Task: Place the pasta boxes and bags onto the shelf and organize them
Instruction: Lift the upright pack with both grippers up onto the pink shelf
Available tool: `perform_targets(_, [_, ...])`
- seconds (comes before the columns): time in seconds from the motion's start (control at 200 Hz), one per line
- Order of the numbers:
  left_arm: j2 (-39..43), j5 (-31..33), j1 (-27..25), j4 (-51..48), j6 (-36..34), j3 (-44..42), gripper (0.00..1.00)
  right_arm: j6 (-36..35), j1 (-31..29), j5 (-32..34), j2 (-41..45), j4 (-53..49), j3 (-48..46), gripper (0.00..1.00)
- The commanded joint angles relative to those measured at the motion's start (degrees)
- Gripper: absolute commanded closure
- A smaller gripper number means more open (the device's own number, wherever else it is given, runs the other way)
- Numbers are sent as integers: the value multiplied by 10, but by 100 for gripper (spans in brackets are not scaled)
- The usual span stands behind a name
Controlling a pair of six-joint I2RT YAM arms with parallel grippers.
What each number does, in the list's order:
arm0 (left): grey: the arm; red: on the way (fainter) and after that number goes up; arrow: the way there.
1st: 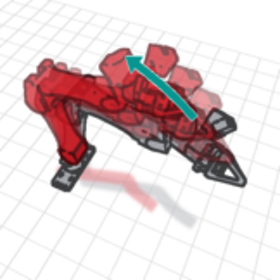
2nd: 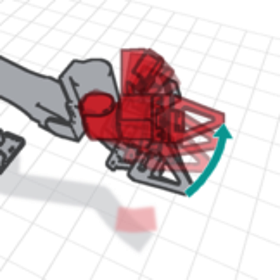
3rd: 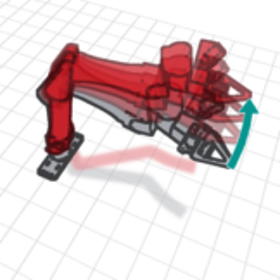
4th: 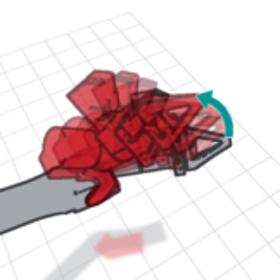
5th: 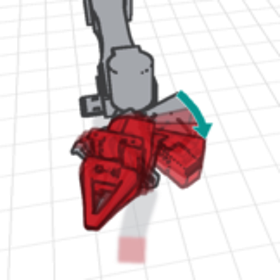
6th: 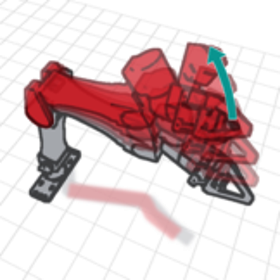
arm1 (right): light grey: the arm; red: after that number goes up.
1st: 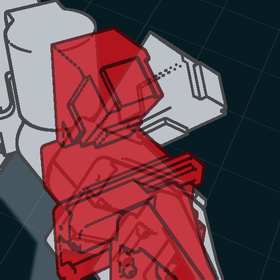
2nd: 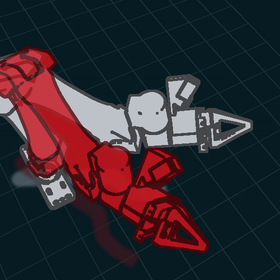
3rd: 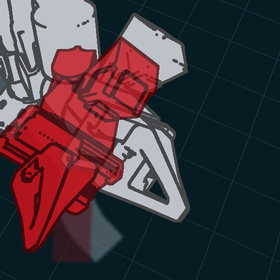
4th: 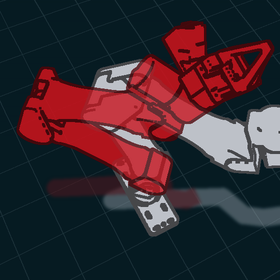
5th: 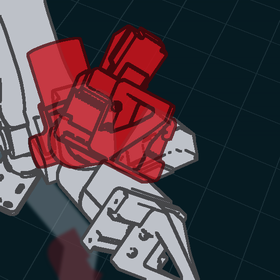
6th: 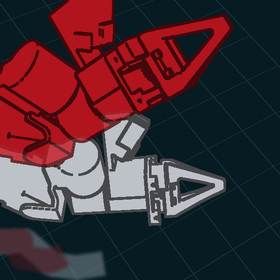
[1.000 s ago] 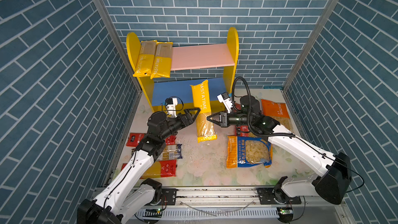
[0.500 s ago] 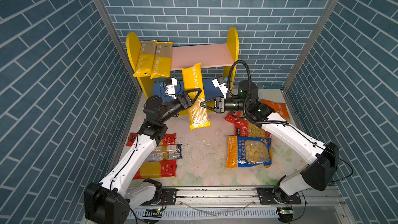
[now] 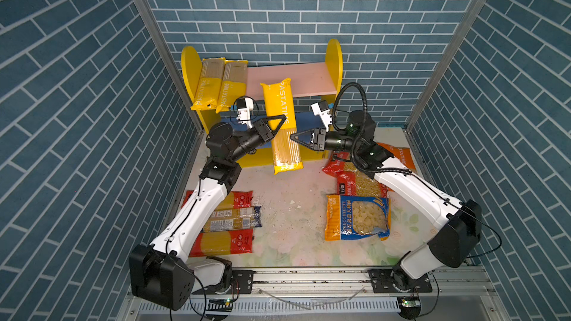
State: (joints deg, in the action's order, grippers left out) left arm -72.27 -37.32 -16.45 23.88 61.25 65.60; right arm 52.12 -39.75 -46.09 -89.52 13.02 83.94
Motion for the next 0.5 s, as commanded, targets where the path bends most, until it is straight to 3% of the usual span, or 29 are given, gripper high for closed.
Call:
perform_targets(0.0, [9, 37, 0, 44, 6, 28, 95, 14, -5, 17, 22, 80, 1, 65])
perform_targets(0.06, [11, 54, 2, 45, 6, 32, 100, 19, -5, 28, 25, 84, -18, 57])
perform_targets(0.25, [0, 80, 18, 40, 10, 66, 100, 22, -5, 74, 47, 79, -87, 33])
perform_targets(0.495, [-30, 84, 27, 55, 31, 103, 100, 62, -28, 108, 62, 121, -145, 28])
